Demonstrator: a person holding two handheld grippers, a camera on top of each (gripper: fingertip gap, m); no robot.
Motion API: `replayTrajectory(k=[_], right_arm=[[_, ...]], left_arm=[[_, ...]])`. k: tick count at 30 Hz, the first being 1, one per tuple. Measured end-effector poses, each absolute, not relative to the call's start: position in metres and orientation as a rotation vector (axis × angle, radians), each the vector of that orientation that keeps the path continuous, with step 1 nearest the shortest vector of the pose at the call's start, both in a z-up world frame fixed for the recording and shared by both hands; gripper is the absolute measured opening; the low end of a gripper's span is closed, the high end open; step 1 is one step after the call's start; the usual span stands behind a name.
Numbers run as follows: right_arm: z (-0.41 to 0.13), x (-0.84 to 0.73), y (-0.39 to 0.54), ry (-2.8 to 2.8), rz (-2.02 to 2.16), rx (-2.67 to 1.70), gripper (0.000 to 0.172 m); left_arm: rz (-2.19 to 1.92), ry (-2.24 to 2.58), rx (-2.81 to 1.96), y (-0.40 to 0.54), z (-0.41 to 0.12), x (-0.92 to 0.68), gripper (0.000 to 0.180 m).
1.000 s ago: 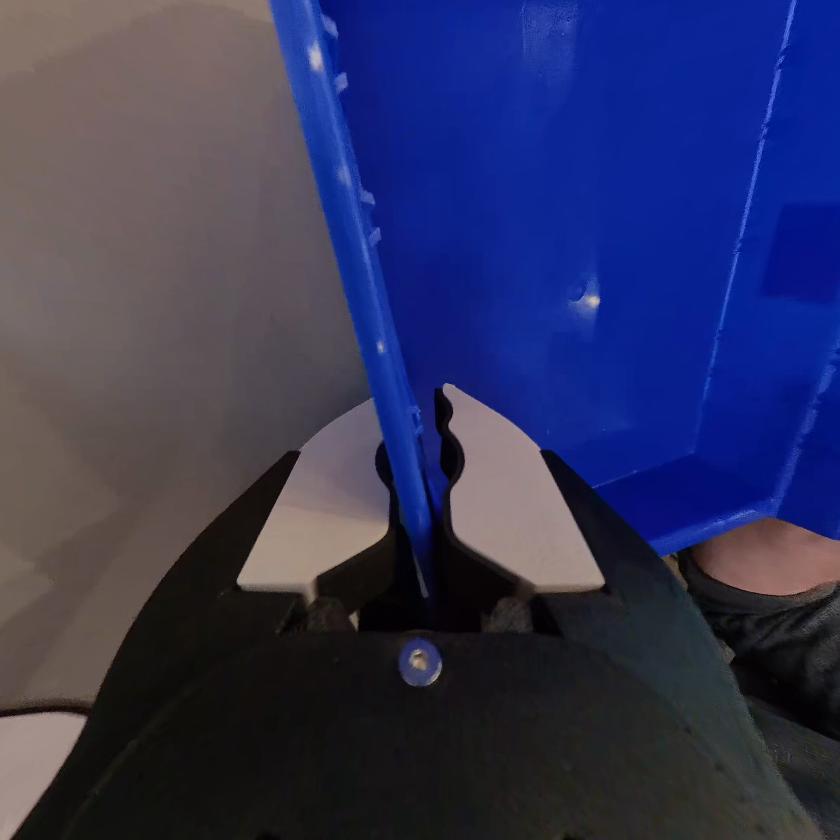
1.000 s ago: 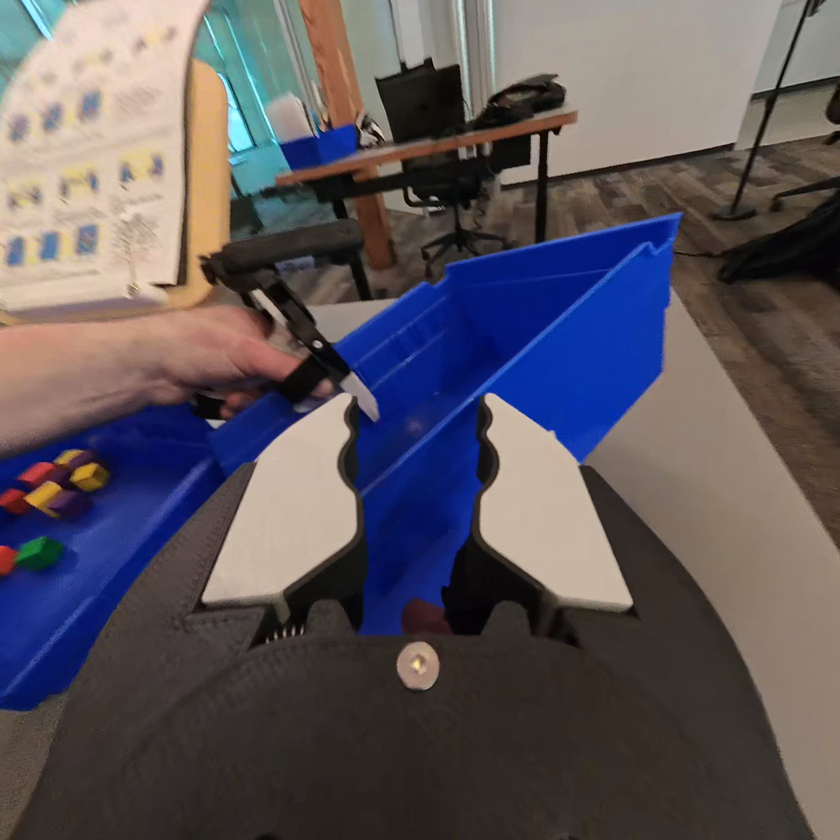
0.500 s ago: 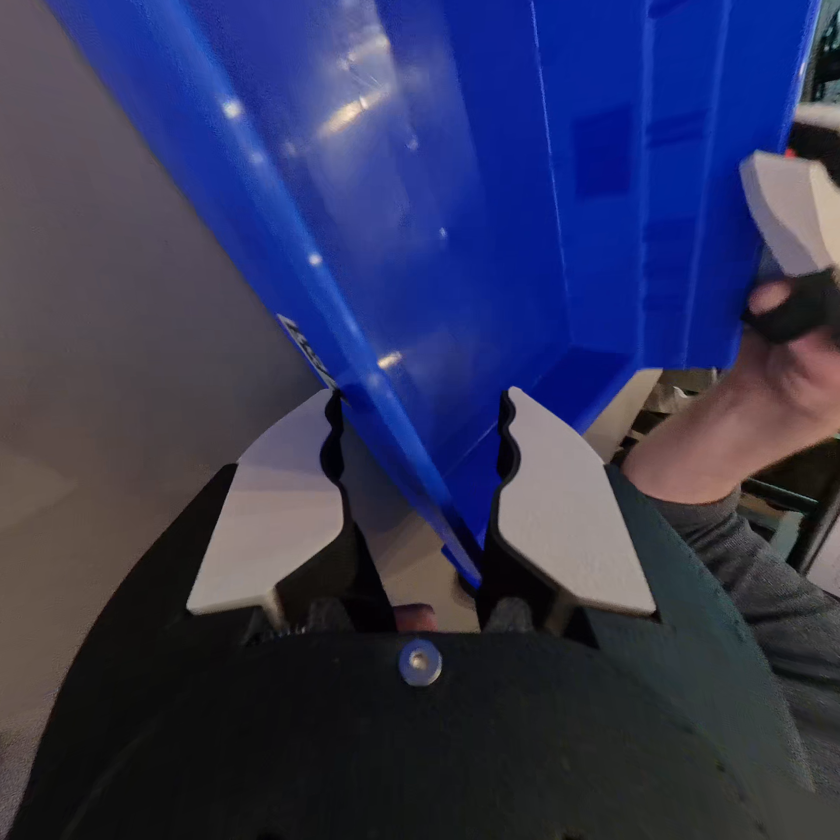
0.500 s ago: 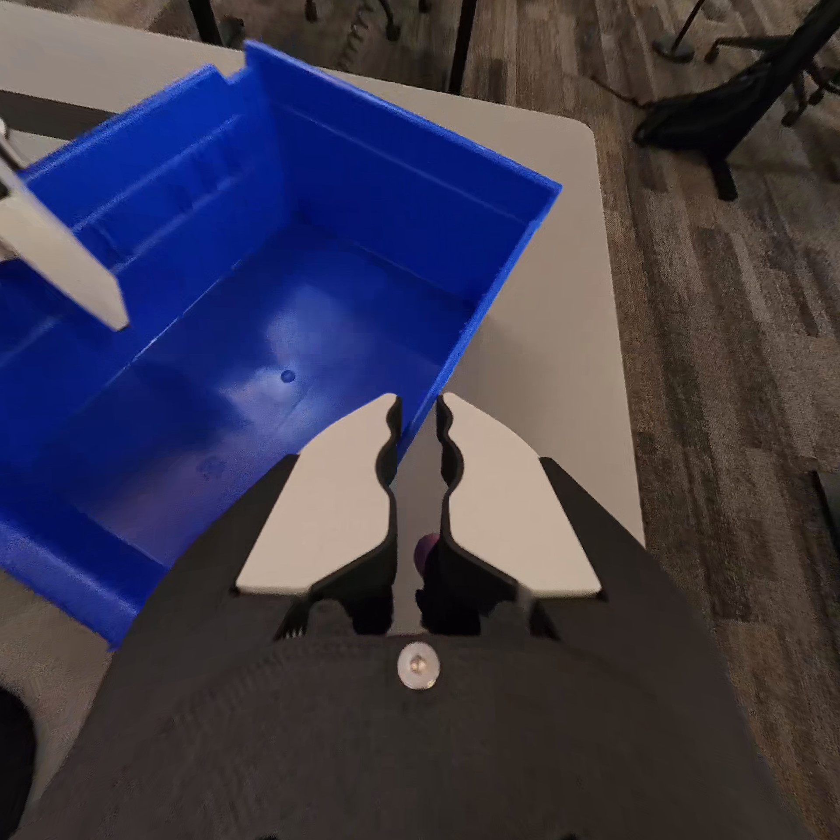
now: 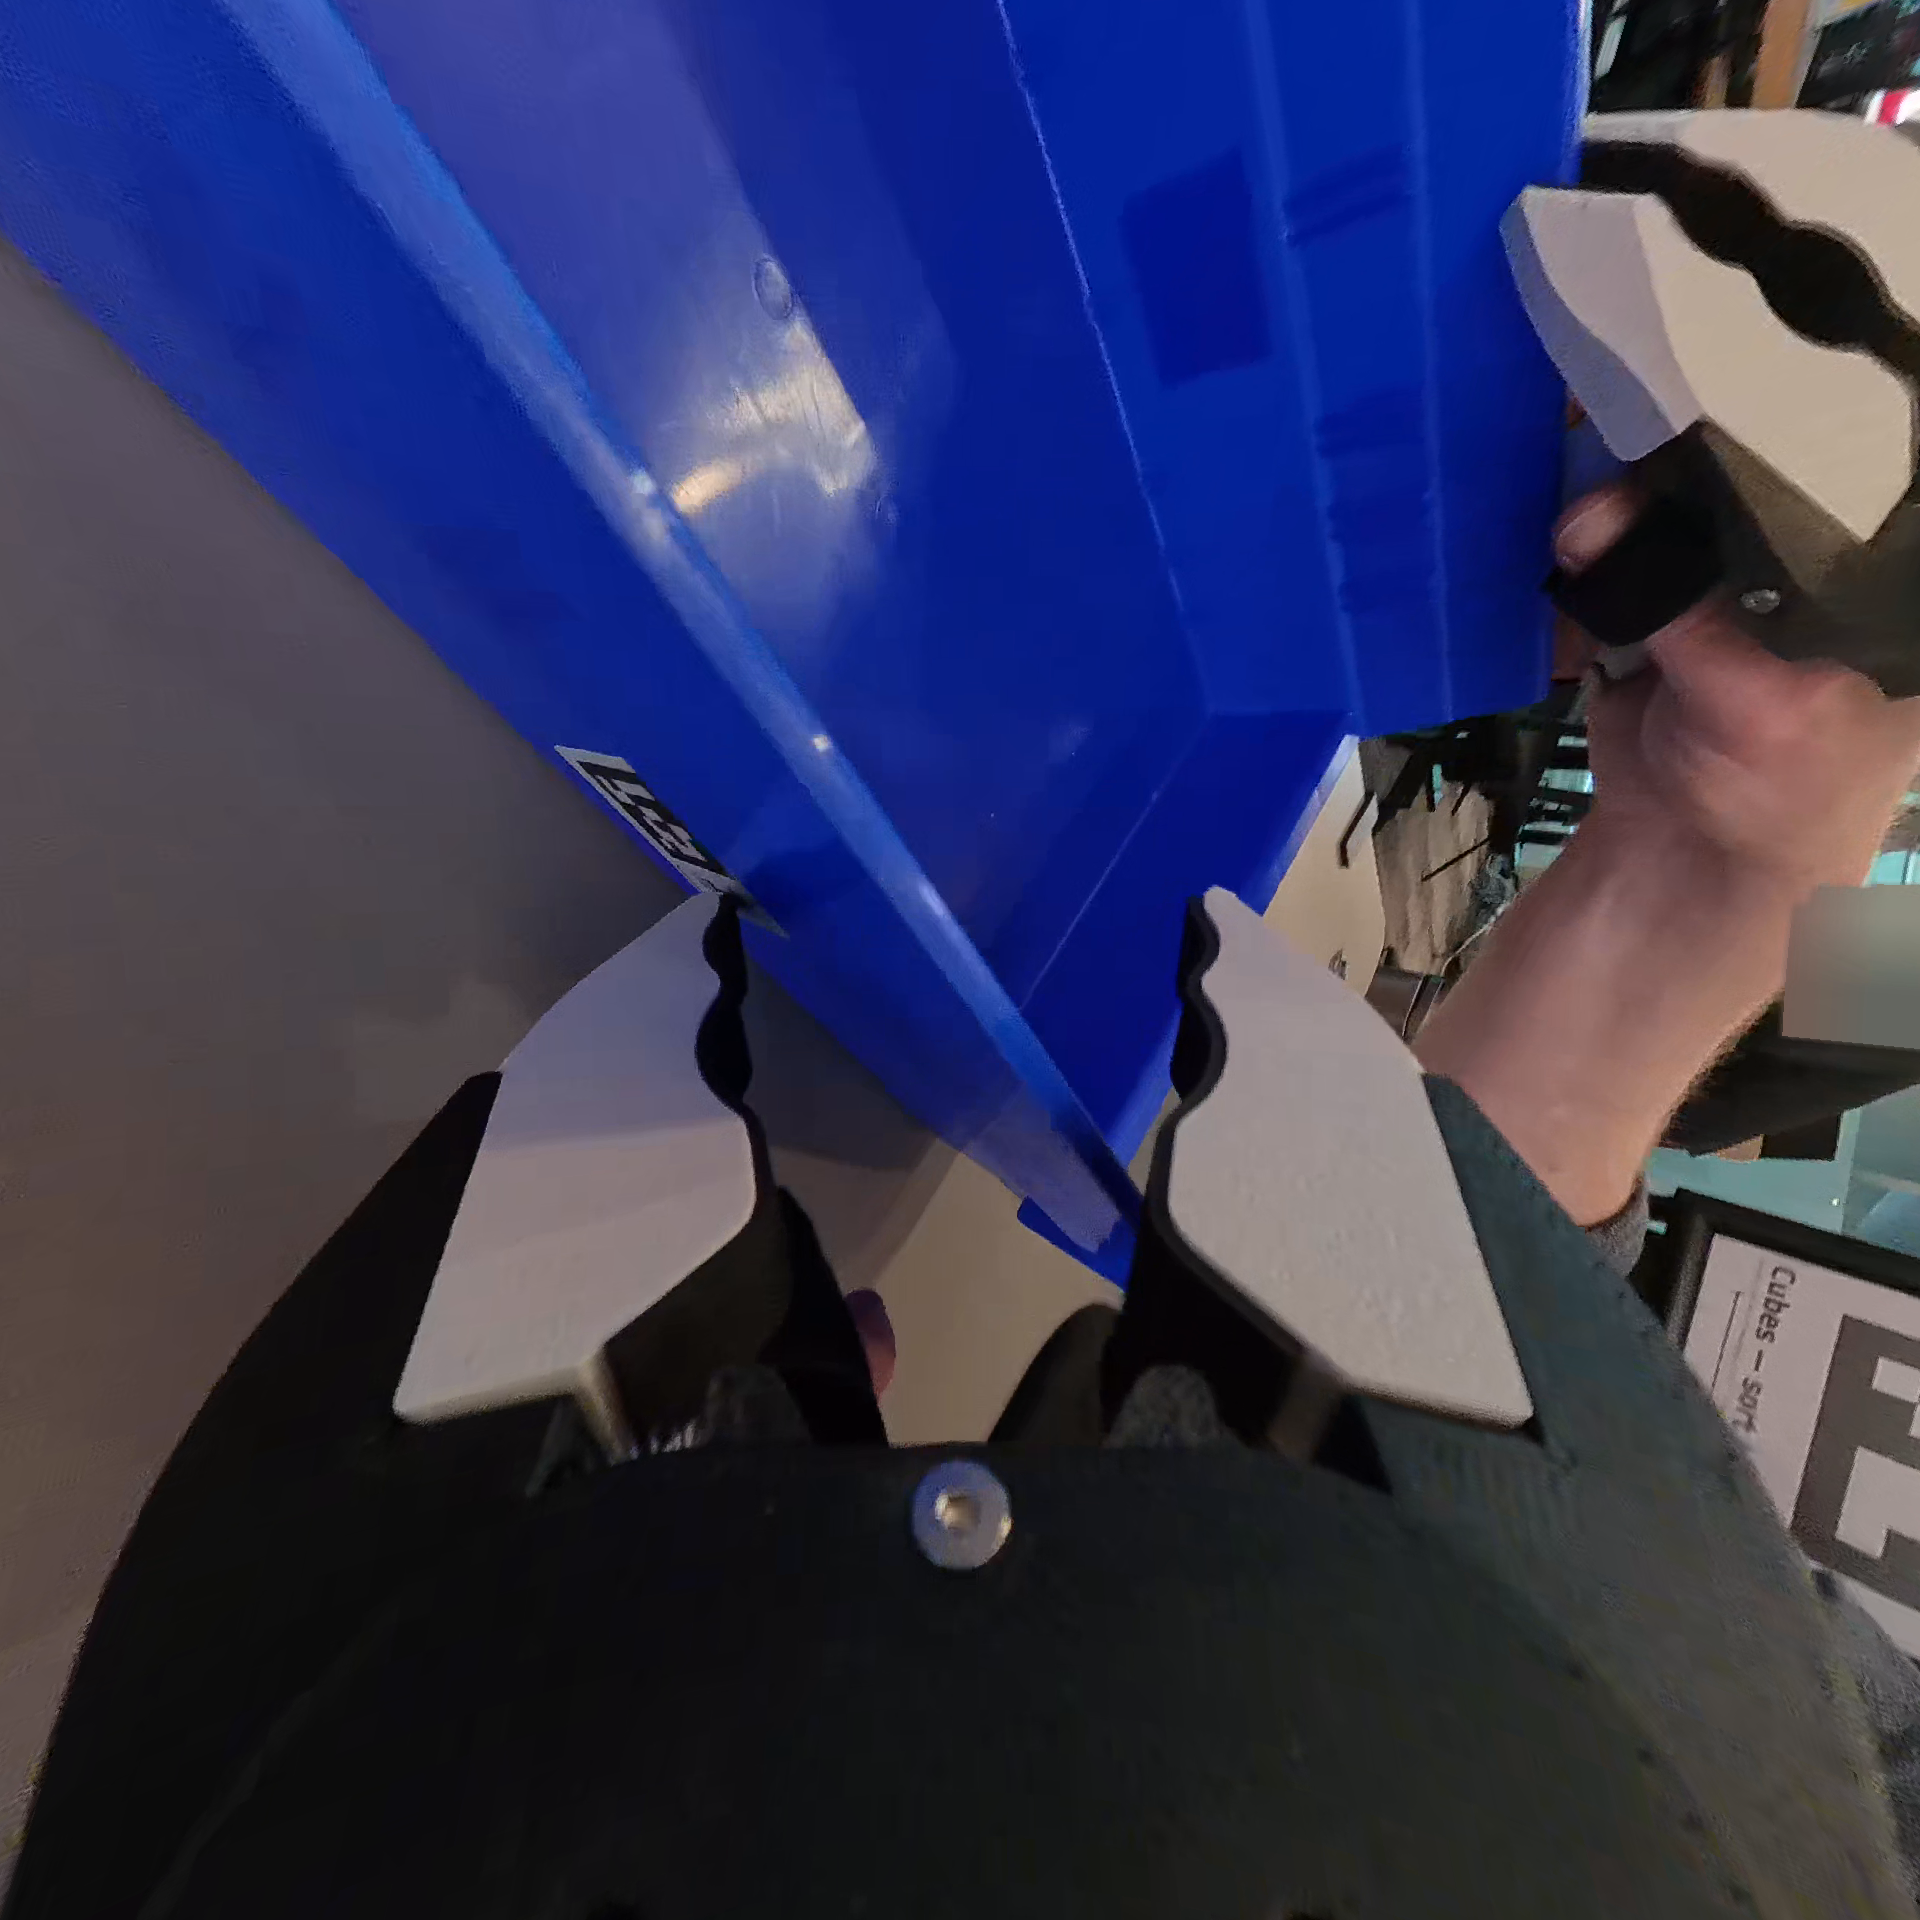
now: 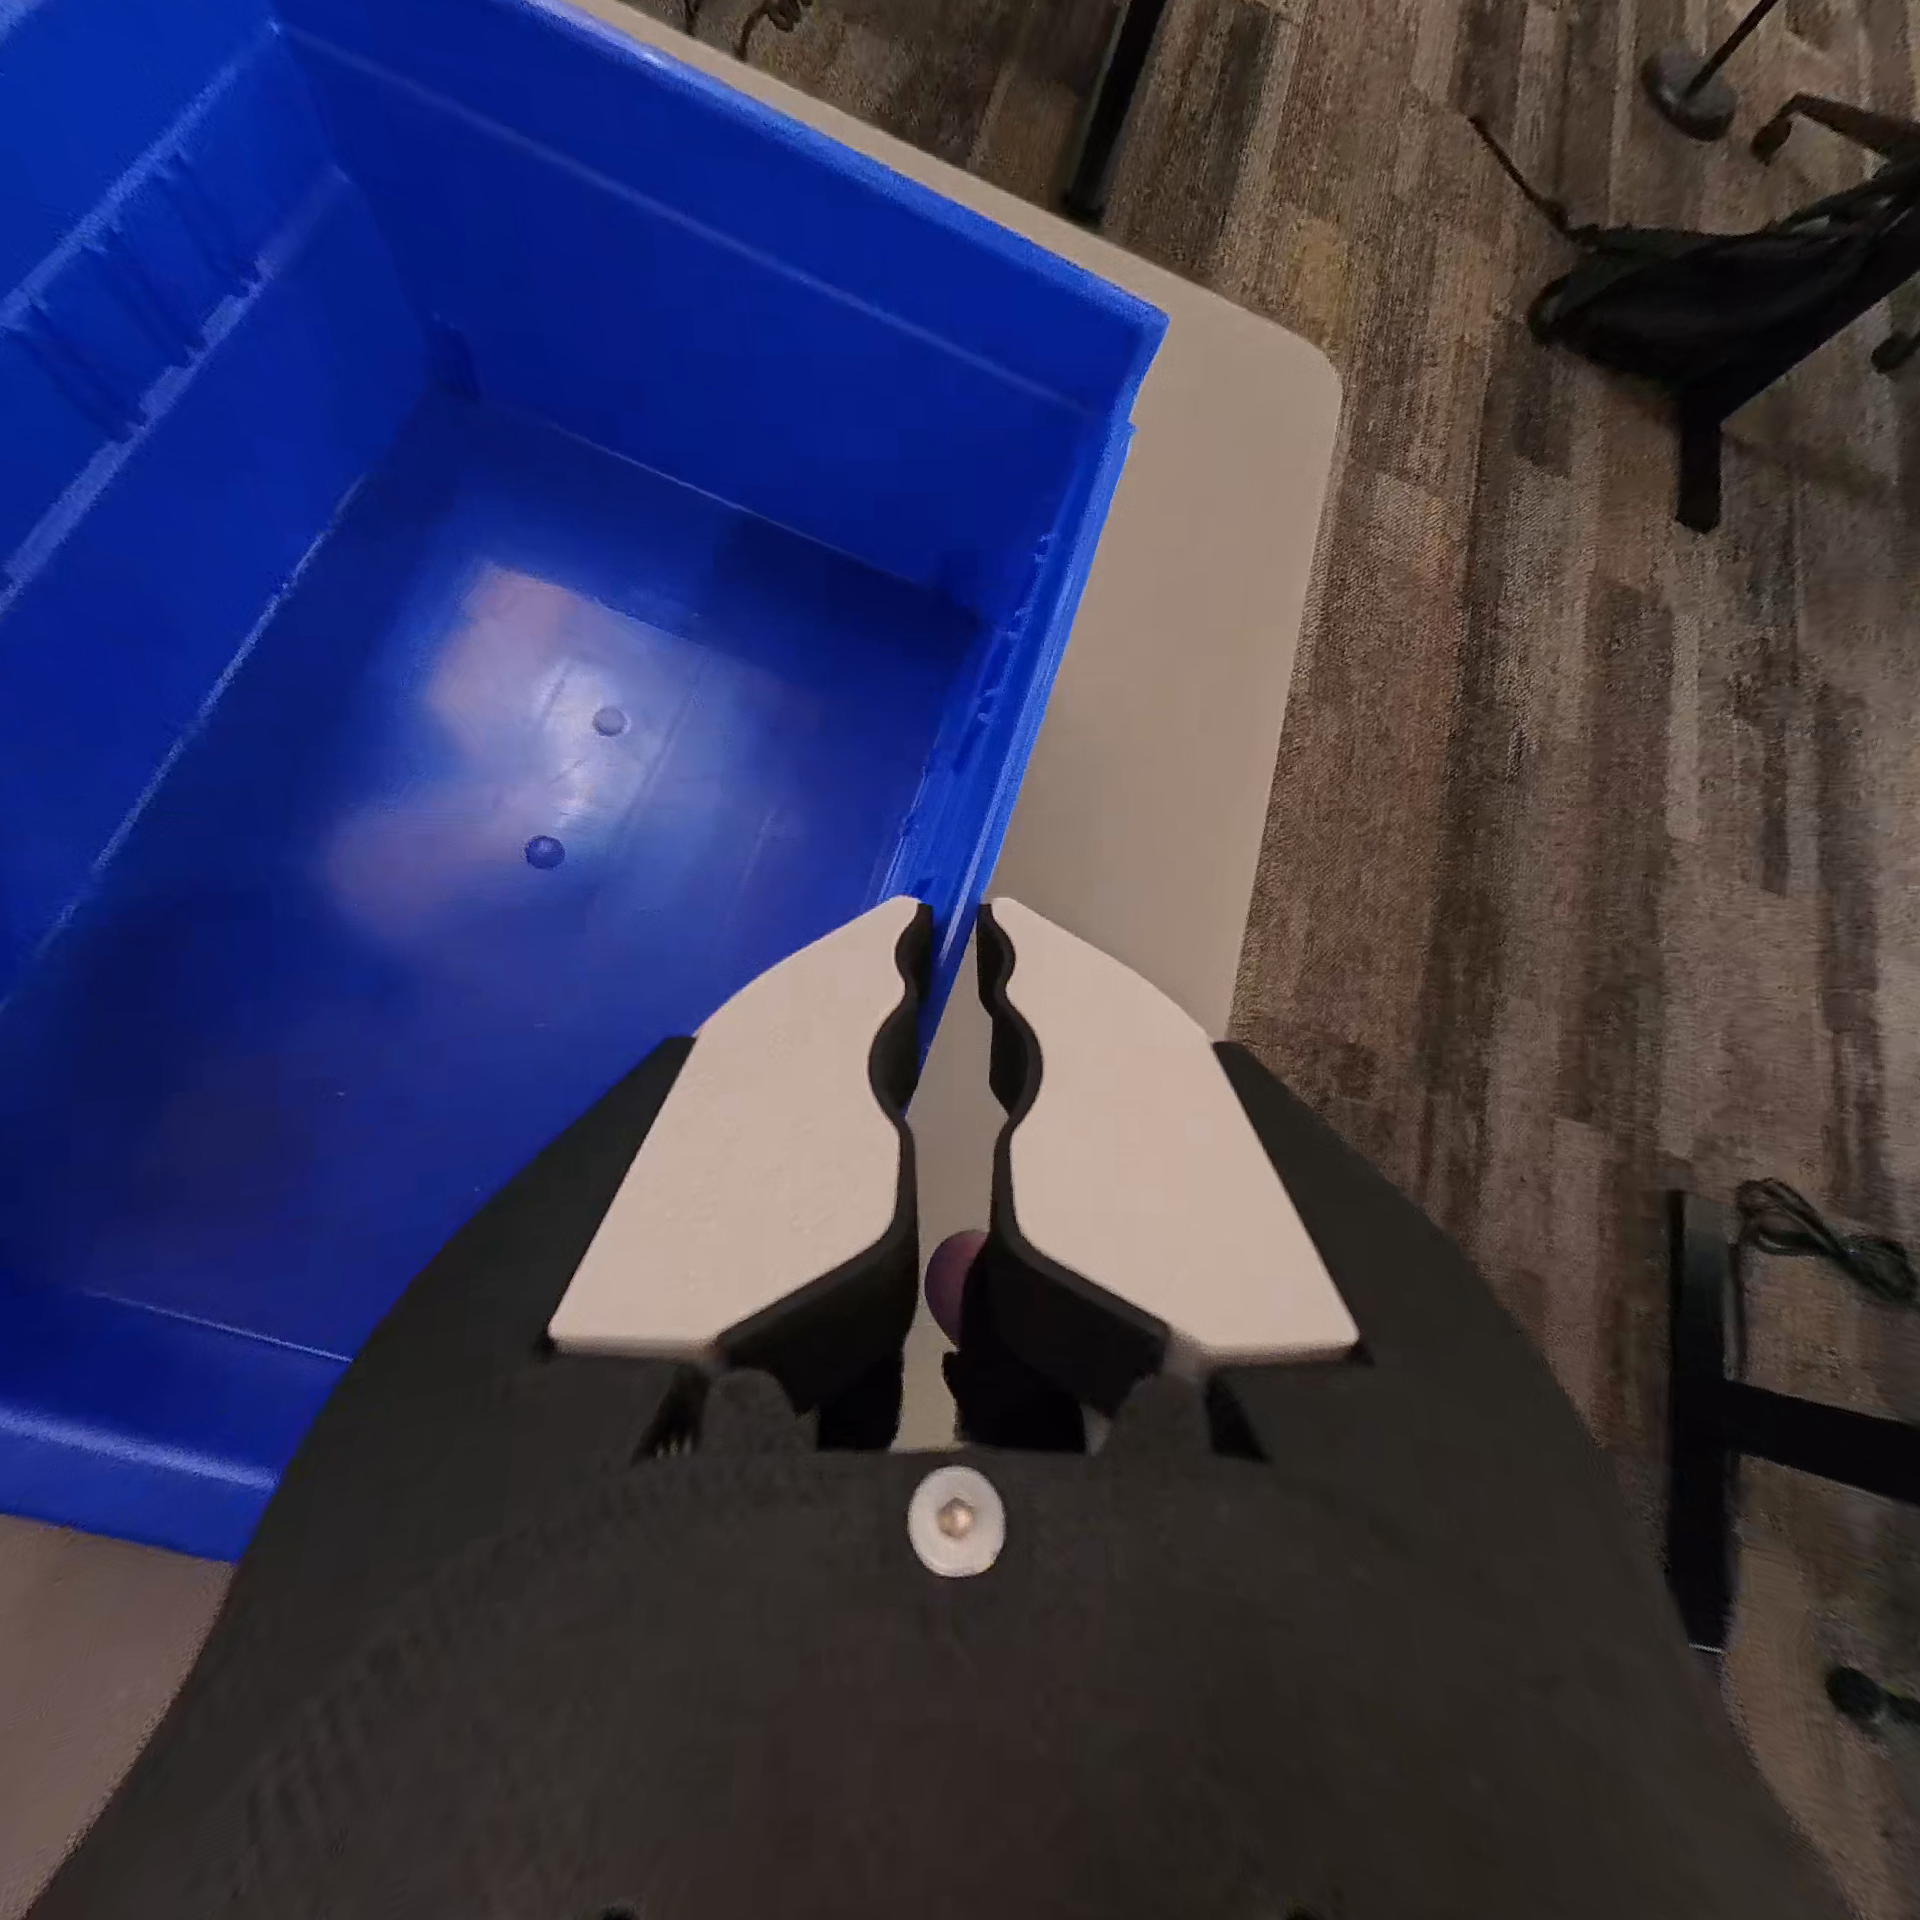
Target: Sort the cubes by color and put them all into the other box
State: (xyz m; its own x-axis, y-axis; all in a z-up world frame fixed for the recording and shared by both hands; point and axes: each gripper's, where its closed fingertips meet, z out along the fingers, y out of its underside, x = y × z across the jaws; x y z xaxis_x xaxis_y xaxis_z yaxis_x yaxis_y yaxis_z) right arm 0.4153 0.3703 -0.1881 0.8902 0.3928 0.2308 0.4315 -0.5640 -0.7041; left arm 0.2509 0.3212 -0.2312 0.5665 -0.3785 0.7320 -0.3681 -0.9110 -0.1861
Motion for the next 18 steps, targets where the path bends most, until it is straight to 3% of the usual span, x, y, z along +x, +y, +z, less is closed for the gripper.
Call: replayTrajectory(k=[7, 9, 11, 13, 15, 18], right_arm=[[-0.189, 0.418, 0.406, -0.645, -0.125, -2.225, 0.008], [-0.187, 0.417, 0.408, -0.633, -0.094, -2.211, 0.012], [-0.179, 0.425, 0.410, -0.582, -0.122, -2.173, 0.038], [-0.158, 0.437, 0.406, -0.524, -0.205, -2.077, 0.046], [-0.133, 0.439, 0.395, -0.478, -0.239, -2.000, 0.049], [-0.091, 0.417, 0.367, -0.543, -0.316, -1.855, 0.041]], left_arm=[[-1.363, 0.588, -2.721, 0.358, -0.230, 0.251, 0.082], [-1.429, 0.562, -2.723, 0.358, -0.228, 0.249, 0.105], [-1.468, 0.538, -2.735, 0.351, -0.227, 0.245, 0.123], [-1.470, 0.574, -2.748, 0.340, -0.223, 0.240, 0.137], [-1.464, 0.593, -2.700, 0.333, -0.211, 0.233, 0.138], [-1.432, 0.699, -2.635, 0.306, -0.186, 0.225, 0.138]])
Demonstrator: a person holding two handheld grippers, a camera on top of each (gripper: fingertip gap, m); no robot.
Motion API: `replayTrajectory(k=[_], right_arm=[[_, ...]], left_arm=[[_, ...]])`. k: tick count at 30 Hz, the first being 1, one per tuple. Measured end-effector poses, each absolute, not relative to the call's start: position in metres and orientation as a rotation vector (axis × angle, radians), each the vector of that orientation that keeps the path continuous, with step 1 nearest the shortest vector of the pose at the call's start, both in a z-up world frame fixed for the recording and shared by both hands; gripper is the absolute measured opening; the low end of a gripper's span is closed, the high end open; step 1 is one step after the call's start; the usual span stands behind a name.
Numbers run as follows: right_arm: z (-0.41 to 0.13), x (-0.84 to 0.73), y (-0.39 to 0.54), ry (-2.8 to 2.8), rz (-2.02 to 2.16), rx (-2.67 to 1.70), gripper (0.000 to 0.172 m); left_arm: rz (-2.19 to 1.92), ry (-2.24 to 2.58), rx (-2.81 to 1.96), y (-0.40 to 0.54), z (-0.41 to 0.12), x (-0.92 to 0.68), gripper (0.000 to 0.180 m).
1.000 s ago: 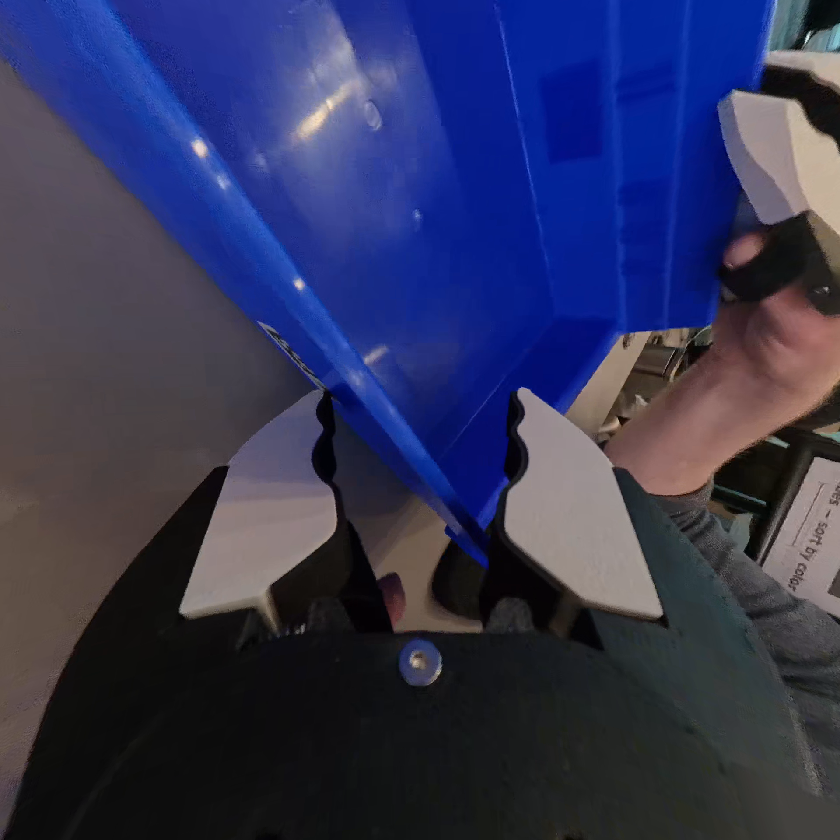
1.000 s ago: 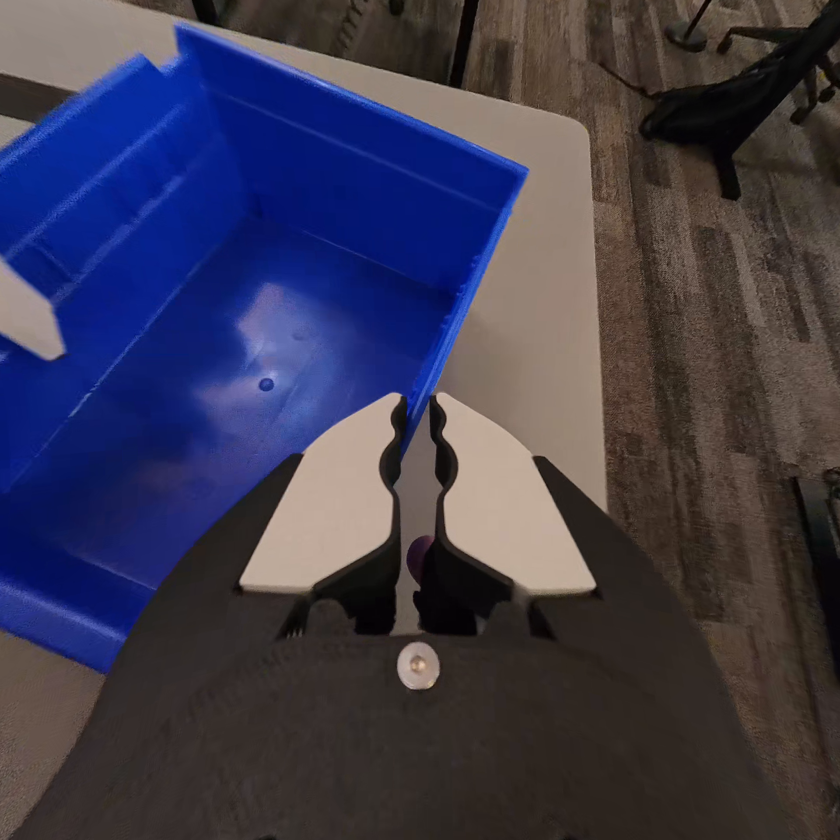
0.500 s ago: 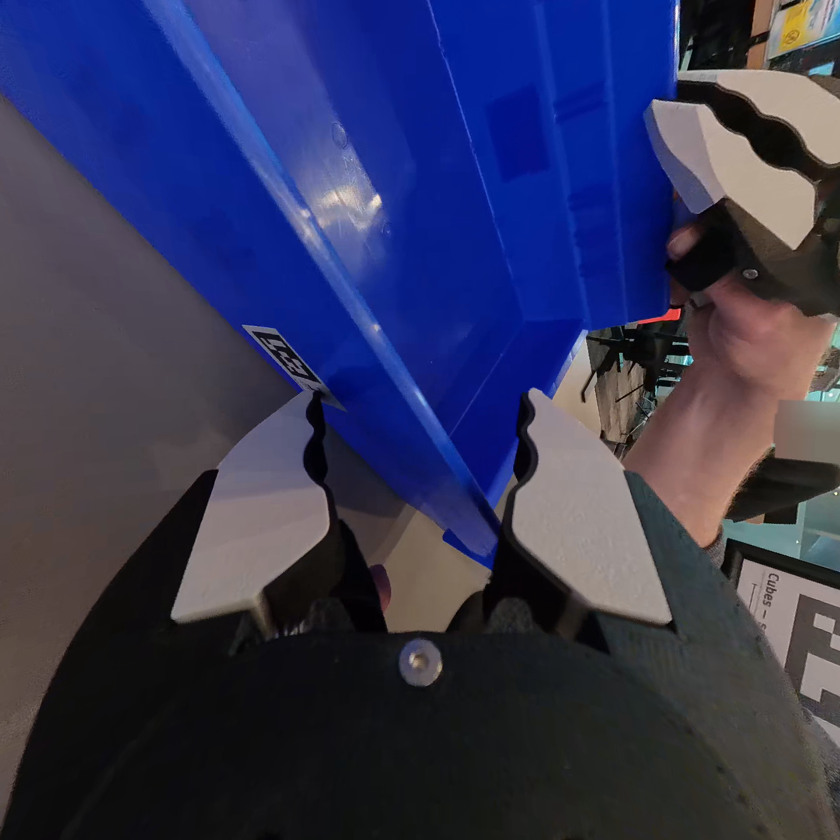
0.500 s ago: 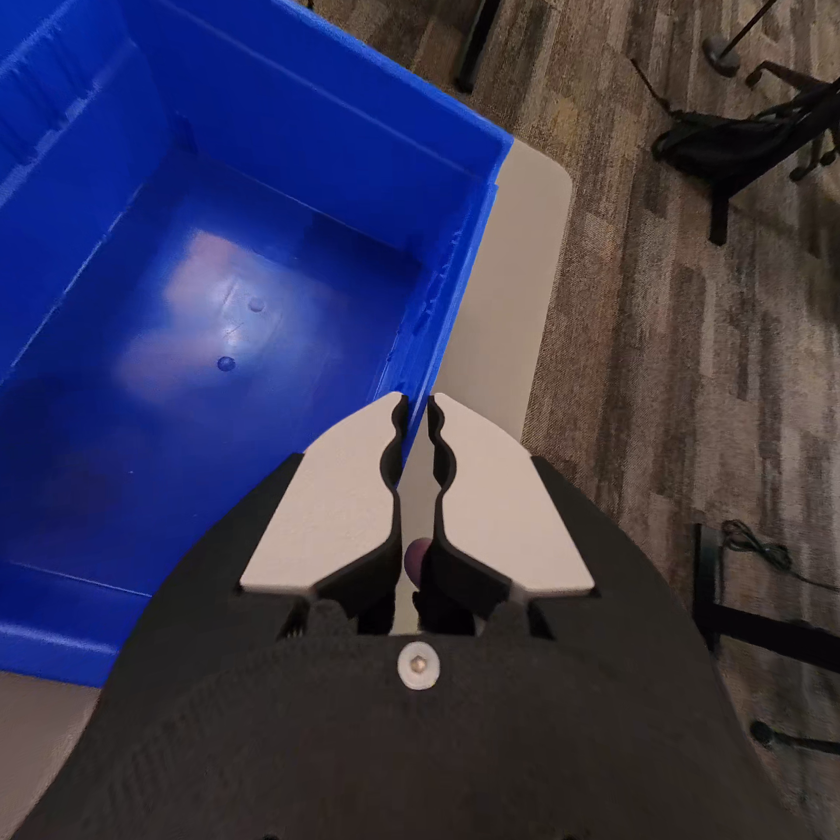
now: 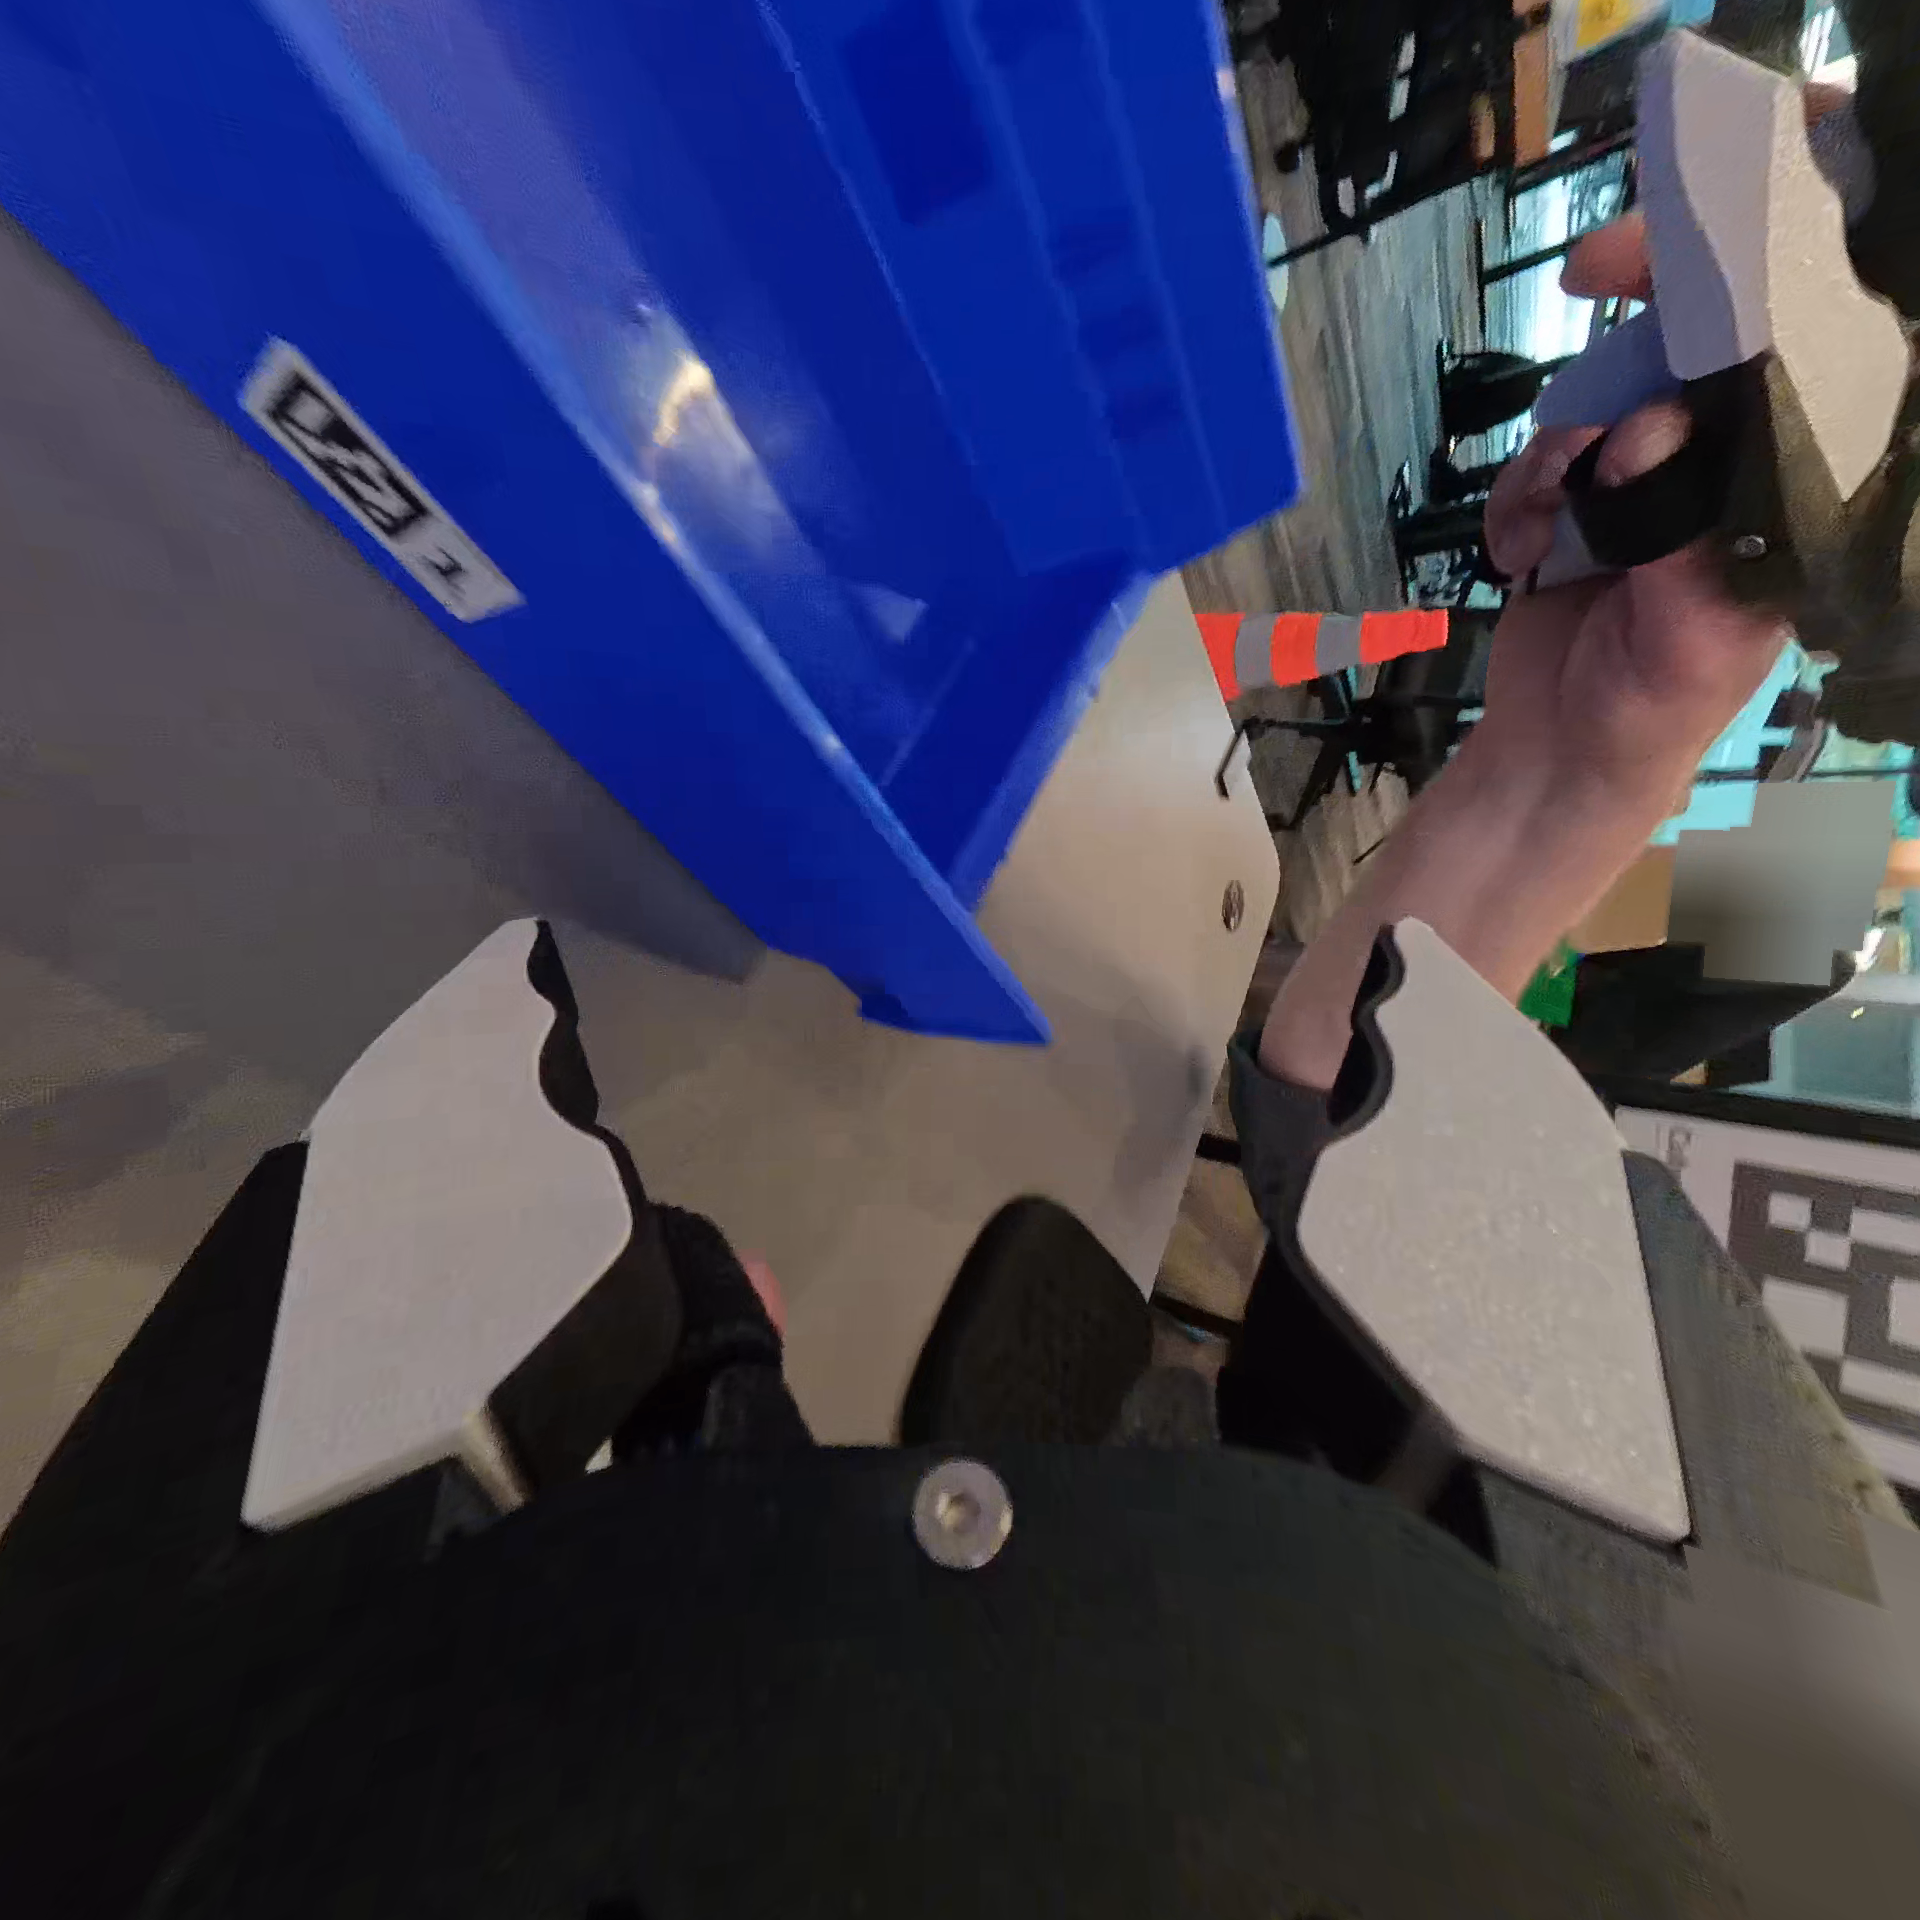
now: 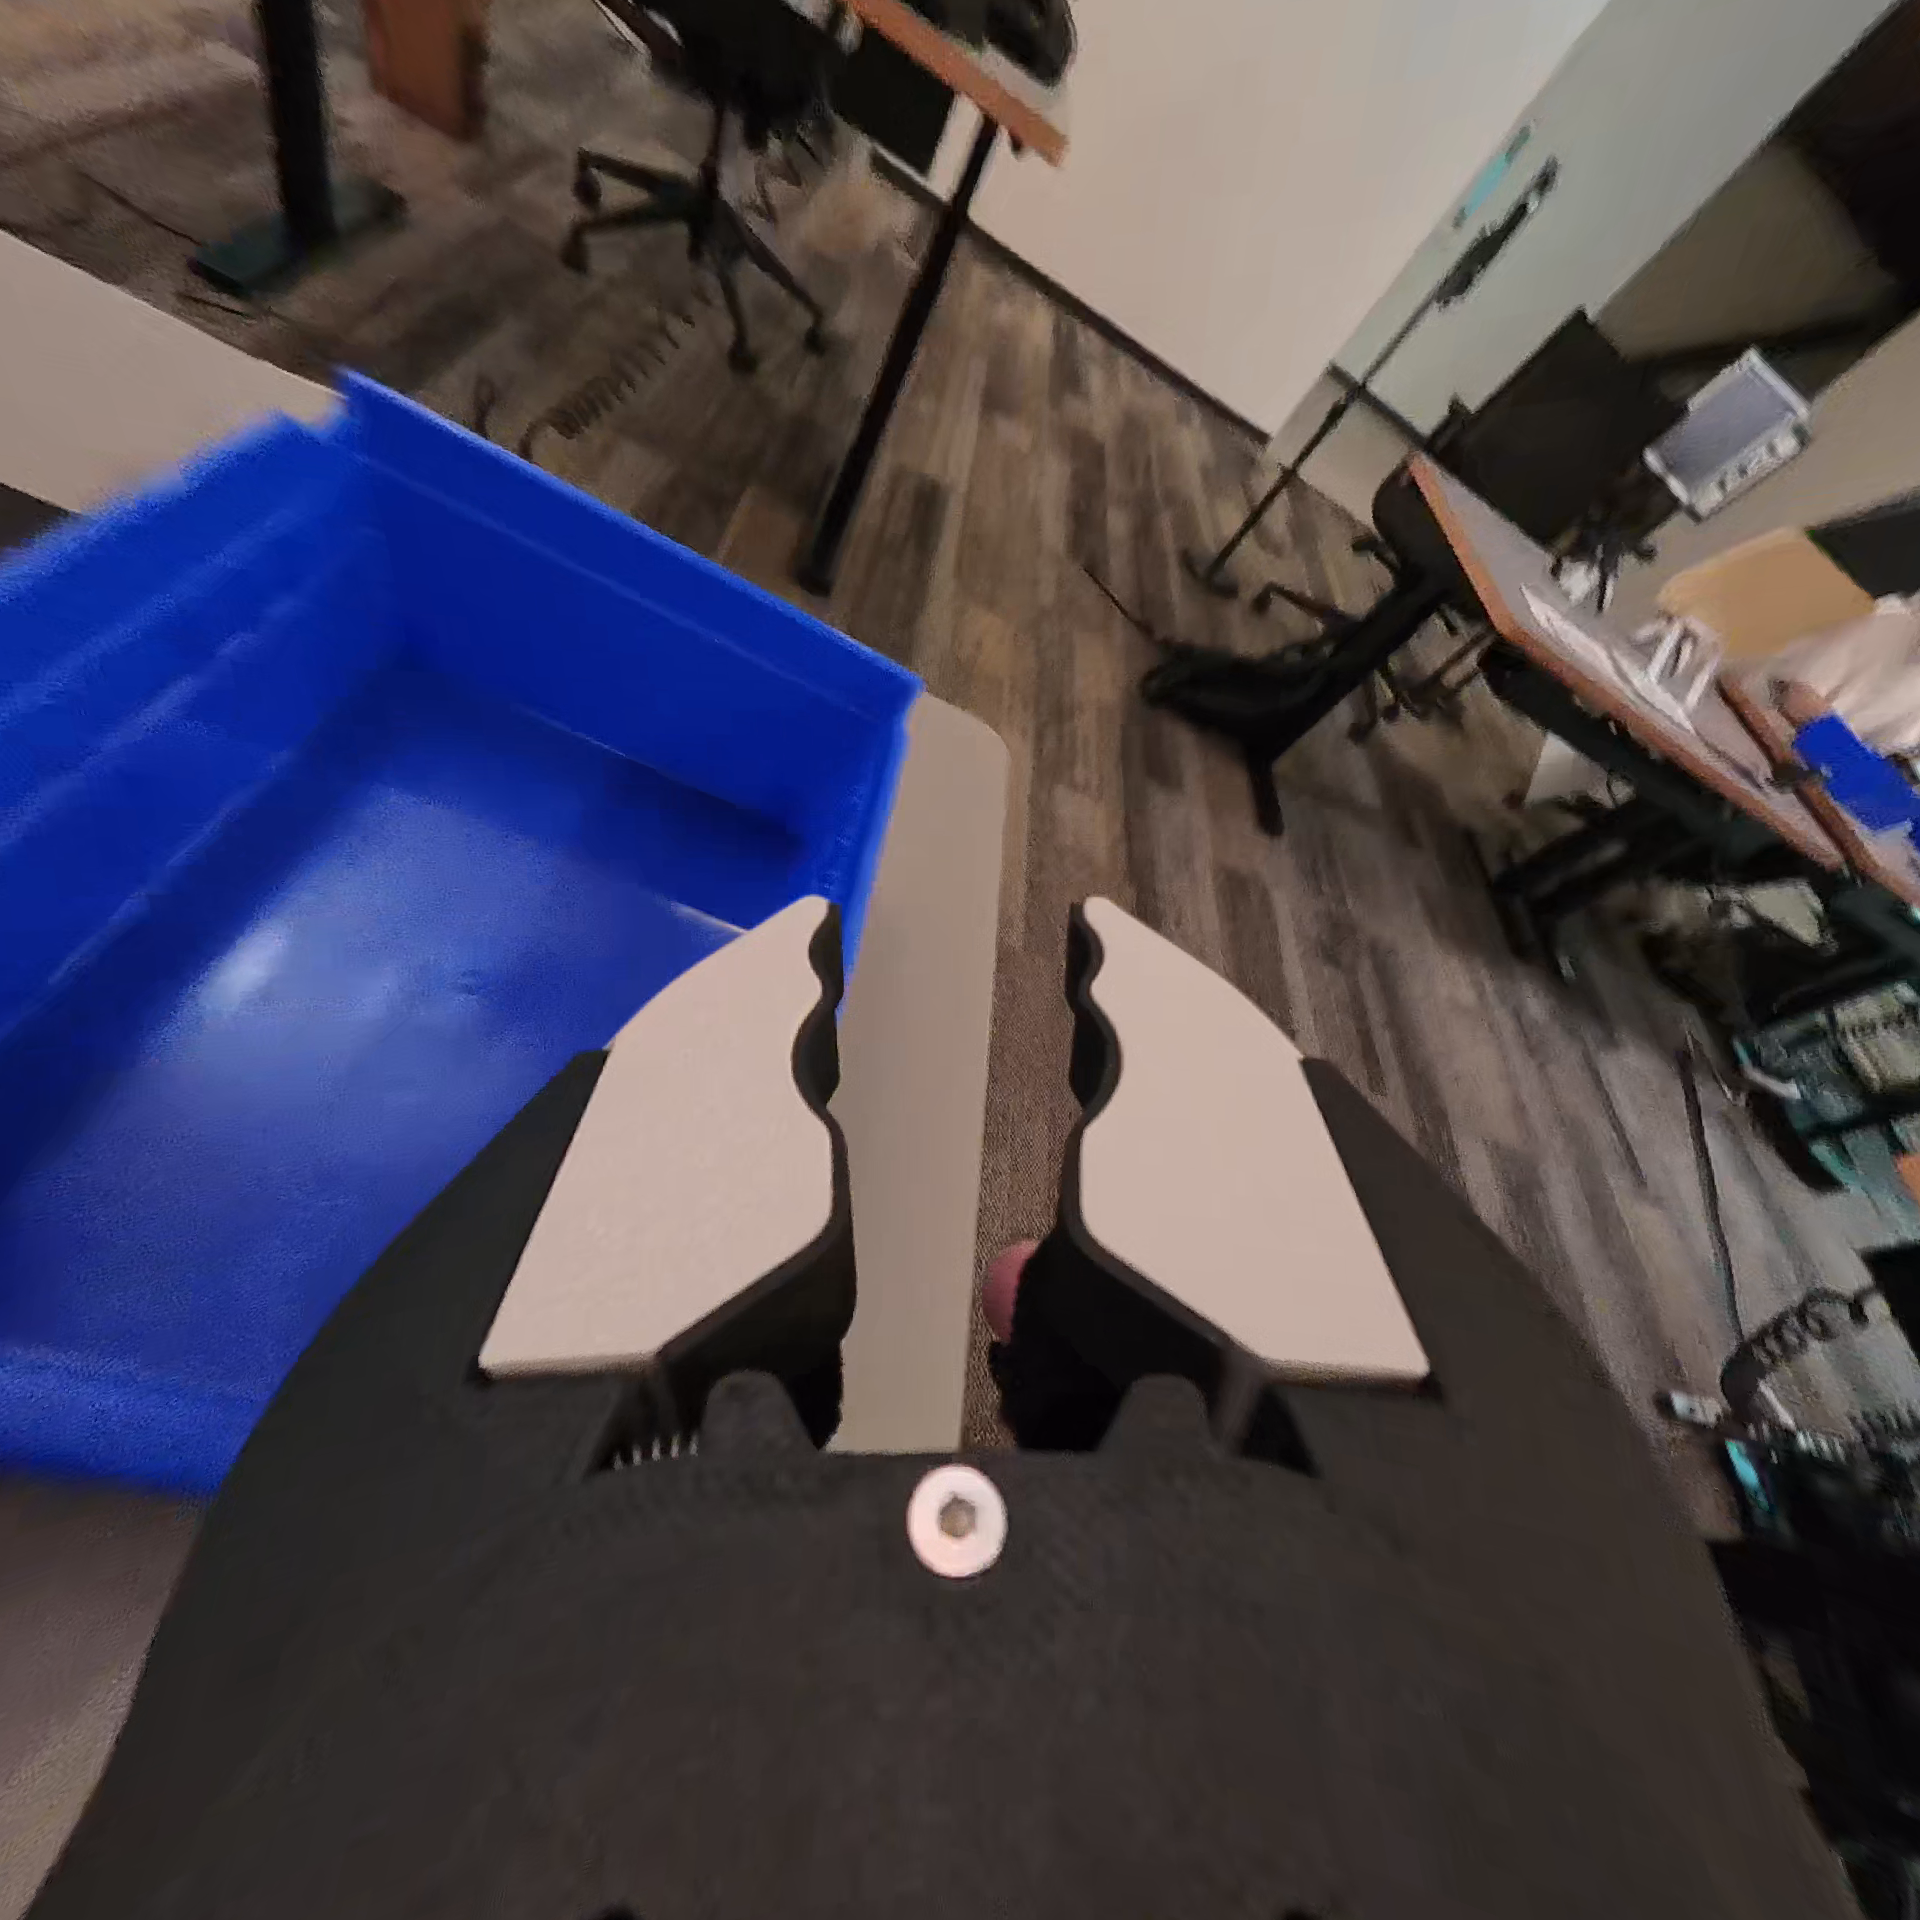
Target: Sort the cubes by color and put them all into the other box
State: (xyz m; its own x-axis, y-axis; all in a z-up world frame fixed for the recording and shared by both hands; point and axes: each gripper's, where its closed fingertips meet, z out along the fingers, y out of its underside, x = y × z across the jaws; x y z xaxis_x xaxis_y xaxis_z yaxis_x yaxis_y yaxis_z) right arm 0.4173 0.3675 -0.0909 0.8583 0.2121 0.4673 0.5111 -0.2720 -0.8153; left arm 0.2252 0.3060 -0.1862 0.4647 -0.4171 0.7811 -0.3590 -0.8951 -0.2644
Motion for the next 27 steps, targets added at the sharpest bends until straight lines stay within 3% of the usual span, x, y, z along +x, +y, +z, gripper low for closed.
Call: replayTrajectory(k=[2, 6, 9, 12, 20, 27], right_arm=[[-0.077, 0.389, 0.349, -0.624, -0.290, -1.827, 0.043], [-0.063, 0.306, 0.310, -0.888, -0.155, -1.747, 0.039], [-0.076, 0.231, 0.281, -1.128, 0.049, -1.739, 0.041], [-0.107, 0.168, 0.269, -1.361, 0.104, -1.713, 0.051], [-0.195, 0.045, 0.269, -1.793, 0.187, -1.619, 0.052], [-0.219, 0.021, 0.268, -1.896, 0.210, -1.684, 0.035]], left_arm=[[-1.423, 0.785, -2.577, 0.283, -0.164, 0.217, 0.135], [-1.587, 0.892, -2.290, 0.212, -0.102, 0.205, 0.108], [-1.482, 0.978, -2.134, 0.151, -0.076, 0.172, 0.099], [-1.333, 0.909, -2.119, 0.102, -0.083, 0.121, 0.094], [-1.268, 0.424, -2.281, 0.018, -0.154, -0.002, 0.074], [-1.291, 0.249, -2.363, -0.001, -0.191, -0.027, 0.092]])
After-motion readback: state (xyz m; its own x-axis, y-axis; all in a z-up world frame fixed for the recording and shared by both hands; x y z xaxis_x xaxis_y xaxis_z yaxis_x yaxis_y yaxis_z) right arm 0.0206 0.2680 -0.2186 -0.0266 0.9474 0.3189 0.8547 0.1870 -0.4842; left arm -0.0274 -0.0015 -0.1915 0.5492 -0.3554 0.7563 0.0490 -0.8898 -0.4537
